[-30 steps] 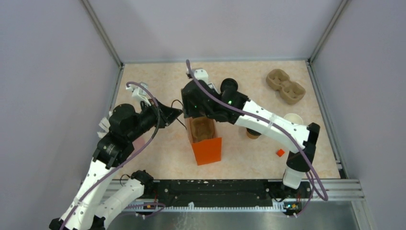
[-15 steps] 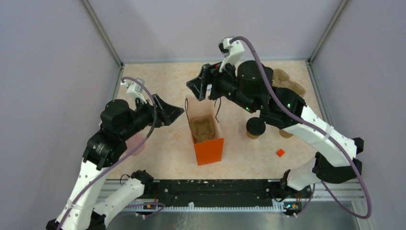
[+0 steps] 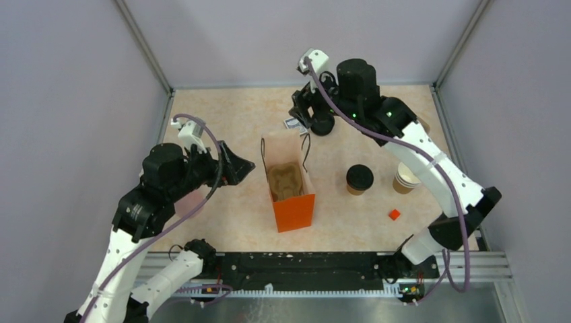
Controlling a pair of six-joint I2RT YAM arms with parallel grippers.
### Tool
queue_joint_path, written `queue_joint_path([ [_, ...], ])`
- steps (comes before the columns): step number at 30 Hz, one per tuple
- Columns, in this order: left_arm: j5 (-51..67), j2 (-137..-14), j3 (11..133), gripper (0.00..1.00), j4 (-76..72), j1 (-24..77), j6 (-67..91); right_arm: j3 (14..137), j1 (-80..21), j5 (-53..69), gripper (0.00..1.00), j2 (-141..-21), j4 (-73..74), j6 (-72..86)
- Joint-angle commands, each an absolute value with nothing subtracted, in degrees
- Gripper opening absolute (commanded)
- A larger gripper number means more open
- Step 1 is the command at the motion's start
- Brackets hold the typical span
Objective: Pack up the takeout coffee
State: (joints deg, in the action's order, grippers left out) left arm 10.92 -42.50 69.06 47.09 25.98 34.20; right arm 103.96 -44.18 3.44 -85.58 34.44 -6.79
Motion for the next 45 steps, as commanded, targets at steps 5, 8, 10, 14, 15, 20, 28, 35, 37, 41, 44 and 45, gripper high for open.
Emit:
queue_joint_path([
  [5,8.9,-40.6,70.5,0.99,49.8,26.0,29.1,120.7,-40.6,26.1,0.68,-100.8,49.9,-20.8],
  [8,7.9,-40.7,70.3,0.99,50.1,26.0,28.3,129.3,-40.7,28.5,0.67,-107.4,58.1,-22.4],
  [10,7.4,-40.6,69.9,0.99,50.1,26.0,27.9,132.9,-40.8,29.5,0.64,-110.0,60.3,-22.6],
  [14,7.1,-40.6,69.8,0.99,50.0,26.0,26.6,132.2,-41.3,30.0,0.64,-111.4,60.8,-24.3],
  [15,6.7,-40.6,69.8,0.99,50.2,26.0,26.4,131.7,-41.4,30.1,0.64,-111.4,60.8,-24.7],
  [20,5.1,-40.9,69.8,0.99,50.1,26.0,25.2,129.0,-42.3,30.1,0.64,-111.6,62.0,-26.1],
  [28,4.8,-43.0,71.1,0.99,50.6,26.0,24.1,127.3,-43.6,22.4,0.55,-112.0,58.9,-26.0],
  [35,3.0,-42.4,71.2,0.99,50.7,26.0,25.4,126.9,-44.1,20.2,0.30,-111.5,57.6,-26.8],
  [37,4.4,-42.2,70.6,0.99,50.4,26.0,26.6,125.9,-44.1,20.5,0.19,-110.8,57.0,-27.0],
  [41,2.9,-42.8,71.1,0.99,51.2,26.0,27.0,124.0,-44.1,17.7,0.00,-109.1,55.4,-26.3],
  [44,0.6,-43.7,72.9,0.99,51.8,26.0,26.2,121.6,-43.9,15.7,0.00,-106.9,51.8,-22.8],
  [45,0.5,-44.1,73.5,0.99,51.9,26.0,26.1,120.1,-43.5,14.8,0.00,-105.7,49.3,-19.8],
])
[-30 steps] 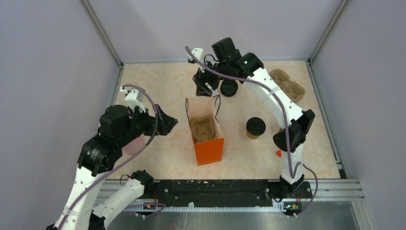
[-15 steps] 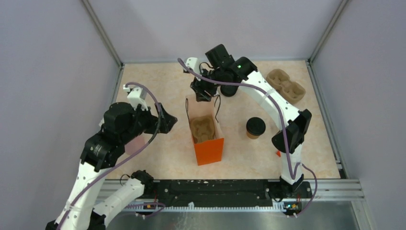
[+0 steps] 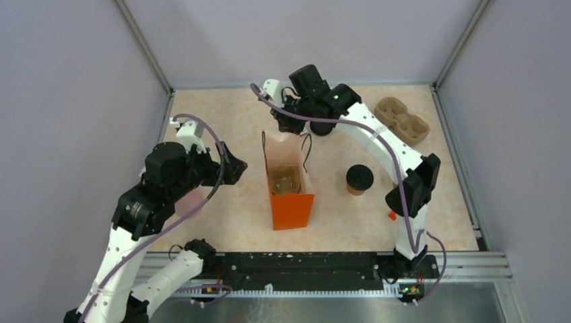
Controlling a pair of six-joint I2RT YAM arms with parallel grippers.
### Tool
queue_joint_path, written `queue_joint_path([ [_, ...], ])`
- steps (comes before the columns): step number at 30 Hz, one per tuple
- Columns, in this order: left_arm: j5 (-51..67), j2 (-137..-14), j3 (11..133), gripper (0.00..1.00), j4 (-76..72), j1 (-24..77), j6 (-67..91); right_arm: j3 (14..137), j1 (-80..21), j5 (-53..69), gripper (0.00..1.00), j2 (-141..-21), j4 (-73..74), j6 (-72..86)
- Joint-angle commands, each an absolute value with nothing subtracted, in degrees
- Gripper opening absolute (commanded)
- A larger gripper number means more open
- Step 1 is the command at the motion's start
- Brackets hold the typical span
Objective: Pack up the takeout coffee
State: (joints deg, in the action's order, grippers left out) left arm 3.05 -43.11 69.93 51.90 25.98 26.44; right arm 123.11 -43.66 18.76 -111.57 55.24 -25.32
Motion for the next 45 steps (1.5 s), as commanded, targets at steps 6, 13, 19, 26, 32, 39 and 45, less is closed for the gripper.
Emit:
queue_joint_path([
  [6,-0.4,-48.1,77.2,0.99,54.5,26.0,26.7,114.0,-42.3,8.6,0.00,-100.1,41.5,-5.7],
  [13,-5.8,-53.5,86.7,0.99,58.3,26.0,26.2,105.6,-42.7,-2.1,0.00,-92.0,42.6,15.9],
  [19,-6.7,-58.4,94.5,0.99,62.4,26.0,27.8,91.8,-42.8,-10.9,0.00,-81.0,40.4,26.9],
  [26,-0.5,-59.4,91.3,0.95,59.6,26.0,29.0,83.7,-46.0,-16.4,0.00,-75.2,39.2,39.6],
  [32,6.7,-58.9,85.5,0.89,58.4,26.0,32.4,82.9,-49.0,-21.0,0.00,-75.2,41.2,50.0],
  [39,6.8,-57.9,81.4,0.82,62.6,26.0,34.8,85.2,-49.6,-21.7,0.25,-73.3,39.7,46.3],
  [45,9.3,-58.3,76.3,0.68,61.2,26.0,35.4,87.2,-49.6,-22.6,0.48,-70.4,40.9,38.4],
])
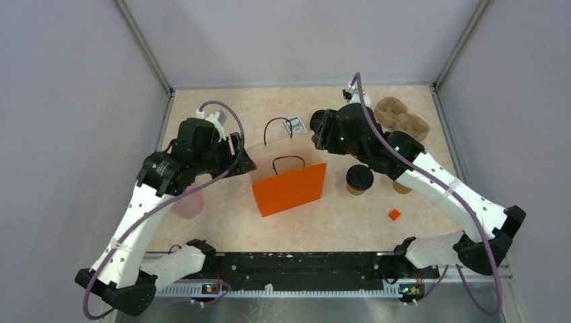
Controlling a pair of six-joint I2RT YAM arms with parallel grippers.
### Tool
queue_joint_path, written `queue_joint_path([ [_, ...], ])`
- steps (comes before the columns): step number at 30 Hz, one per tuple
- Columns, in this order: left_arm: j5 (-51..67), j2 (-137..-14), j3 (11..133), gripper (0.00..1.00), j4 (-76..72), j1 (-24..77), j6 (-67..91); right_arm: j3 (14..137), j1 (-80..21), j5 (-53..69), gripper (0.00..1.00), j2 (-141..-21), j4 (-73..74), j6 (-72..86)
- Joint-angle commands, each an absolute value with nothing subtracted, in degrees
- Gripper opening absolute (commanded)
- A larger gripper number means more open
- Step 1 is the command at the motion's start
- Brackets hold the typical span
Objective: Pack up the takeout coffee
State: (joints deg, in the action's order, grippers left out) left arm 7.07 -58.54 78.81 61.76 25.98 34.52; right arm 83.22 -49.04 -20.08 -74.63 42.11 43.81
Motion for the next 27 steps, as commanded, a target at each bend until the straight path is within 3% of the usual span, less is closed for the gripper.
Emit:
queue_joint_path([
  [1,9.1,-58.7,76.2,0.67,61.5,26.0,35.2,86.9,-49.6,-23.5,0.49,-69.6,41.2,37.1],
  [4,8.5,-59.7,75.5,0.59,60.8,26.0,33.9,85.2,-49.6,-27.0,0.53,-66.4,41.5,34.1],
  [5,8.7,-59.8,75.4,0.55,59.7,26.0,33.4,84.0,-49.5,-28.3,0.61,-64.9,40.8,34.0],
  [7,9.0,-60.1,75.2,0.42,57.5,26.0,32.8,80.6,-48.8,-29.6,0.92,-61.4,39.0,34.4],
  [11,8.4,-61.0,75.0,0.03,52.0,26.0,30.5,75.1,-45.1,-24.9,0.95,-57.4,39.1,34.5],
  [12,8.1,-61.4,75.3,0.00,50.9,26.0,29.9,75.4,-44.6,-25.3,0.95,-58.2,42.4,35.7],
  [21,10.4,-63.9,77.9,0.00,40.5,26.0,21.0,81.0,-38.4,-28.6,0.99,-68.1,60.1,36.5],
  [27,3.0,-67.3,85.2,0.00,53.4,26.0,18.5,80.4,-32.0,-22.1,0.94,-69.6,63.3,36.0],
])
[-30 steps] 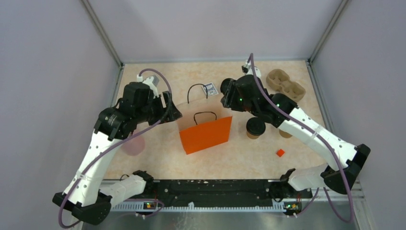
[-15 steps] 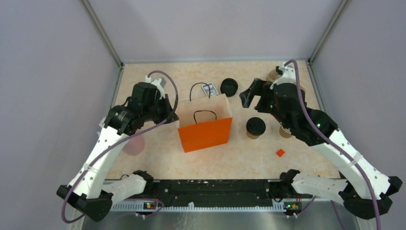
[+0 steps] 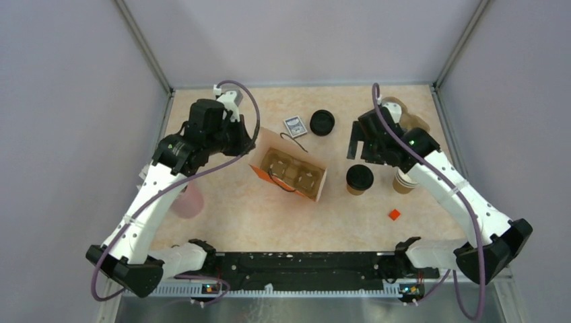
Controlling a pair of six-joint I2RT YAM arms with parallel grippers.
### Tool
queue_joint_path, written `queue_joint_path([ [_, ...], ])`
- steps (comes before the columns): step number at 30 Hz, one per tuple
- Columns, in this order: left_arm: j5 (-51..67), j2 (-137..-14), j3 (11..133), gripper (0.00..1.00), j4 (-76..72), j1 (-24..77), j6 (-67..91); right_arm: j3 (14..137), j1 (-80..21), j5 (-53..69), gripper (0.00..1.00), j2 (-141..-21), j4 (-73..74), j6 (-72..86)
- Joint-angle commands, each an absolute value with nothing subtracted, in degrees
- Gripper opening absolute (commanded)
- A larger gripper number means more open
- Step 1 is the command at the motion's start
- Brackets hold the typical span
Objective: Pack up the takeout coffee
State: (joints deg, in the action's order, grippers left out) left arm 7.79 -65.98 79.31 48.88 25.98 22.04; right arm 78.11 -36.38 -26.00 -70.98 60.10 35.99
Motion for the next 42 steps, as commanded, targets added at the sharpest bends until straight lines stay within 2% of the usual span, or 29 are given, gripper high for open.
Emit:
queue_joint_path([
  [1,2.4,-67.7,86.8,0.00,55.1,25.9,18.3,78.5,-30.3,-19.1,0.91,-68.8,61.4,35.9],
  [3,3.1,-68.8,88.7,0.00,58.4,25.9,18.5,74.4,-27.2,-12.9,0.87,-67.2,57.4,35.1],
  [6,6.9,-70.9,90.2,0.04,62.0,25.9,20.7,70.3,-25.9,-9.2,0.86,-67.0,53.8,31.0],
  [11,11.3,-71.5,88.4,0.06,63.4,25.9,24.2,65.8,-25.9,-7.1,0.95,-69.8,52.4,25.8],
  [16,8.1,-70.8,87.2,0.12,64.1,25.9,23.2,59.3,-25.8,-5.8,0.94,-68.6,43.1,21.3],
  [21,6.6,-70.4,87.0,0.27,65.3,25.9,22.3,58.8,-25.7,-4.8,0.89,-70.2,39.8,18.4],
  [27,6.2,-69.3,88.8,0.64,65.3,25.9,22.1,59.1,-25.5,-4.3,0.90,-72.3,41.1,15.7],
  [32,6.3,-68.3,89.5,0.80,64.4,25.9,21.6,59.6,-24.9,-4.2,0.94,-72.7,42.6,13.6],
  [33,5.9,-68.0,89.7,0.92,64.3,25.9,21.7,59.8,-24.8,-4.5,0.94,-72.8,42.9,13.0],
  [34,5.6,-67.8,89.9,0.98,64.1,25.9,21.9,60.1,-24.7,-4.7,0.94,-73.0,43.3,12.6],
  [38,5.2,-67.0,90.3,0.99,63.0,25.9,21.9,61.8,-24.2,-4.7,0.95,-73.8,44.9,11.3],
  [42,5.3,-66.4,89.2,0.99,61.9,25.9,22.2,60.8,-23.9,-4.3,0.90,-74.0,43.8,10.5],
])
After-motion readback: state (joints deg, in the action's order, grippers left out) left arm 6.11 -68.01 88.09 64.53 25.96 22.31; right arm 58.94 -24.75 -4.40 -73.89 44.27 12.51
